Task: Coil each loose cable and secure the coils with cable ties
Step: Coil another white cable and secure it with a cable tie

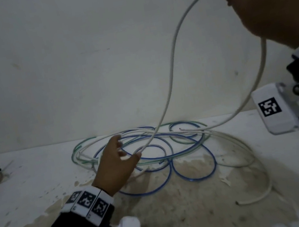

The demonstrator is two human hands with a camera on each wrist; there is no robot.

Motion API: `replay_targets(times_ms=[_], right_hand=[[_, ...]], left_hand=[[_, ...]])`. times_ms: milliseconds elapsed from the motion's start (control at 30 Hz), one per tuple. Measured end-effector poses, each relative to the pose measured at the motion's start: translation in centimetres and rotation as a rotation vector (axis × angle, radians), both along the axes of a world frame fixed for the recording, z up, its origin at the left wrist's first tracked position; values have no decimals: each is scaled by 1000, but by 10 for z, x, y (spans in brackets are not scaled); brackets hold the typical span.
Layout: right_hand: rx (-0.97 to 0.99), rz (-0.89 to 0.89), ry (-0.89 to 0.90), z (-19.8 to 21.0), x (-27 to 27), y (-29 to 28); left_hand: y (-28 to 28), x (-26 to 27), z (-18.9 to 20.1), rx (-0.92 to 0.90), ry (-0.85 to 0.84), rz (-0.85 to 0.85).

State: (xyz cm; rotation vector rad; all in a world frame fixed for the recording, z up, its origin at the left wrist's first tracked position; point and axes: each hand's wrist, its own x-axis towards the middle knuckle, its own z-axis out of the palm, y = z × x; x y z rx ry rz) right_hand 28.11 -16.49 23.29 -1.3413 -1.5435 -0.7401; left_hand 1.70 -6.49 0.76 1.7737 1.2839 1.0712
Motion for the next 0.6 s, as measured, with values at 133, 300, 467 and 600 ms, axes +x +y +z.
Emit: replay_targets(times_ms=[133,300,467,600], right_hand=[[69,21,-51,5,-14,-23],[128,-17,9,14,-2,-50],[27,-122,81,12,48,-60],[-237,-199,162,-15,72,-66]], left_hand=[[-20,29,27,198,144,-151],[-26,55,36,346,100,-230],[-17,38,54,432,-285,-36],[-14,12,102,402,-599,84]])
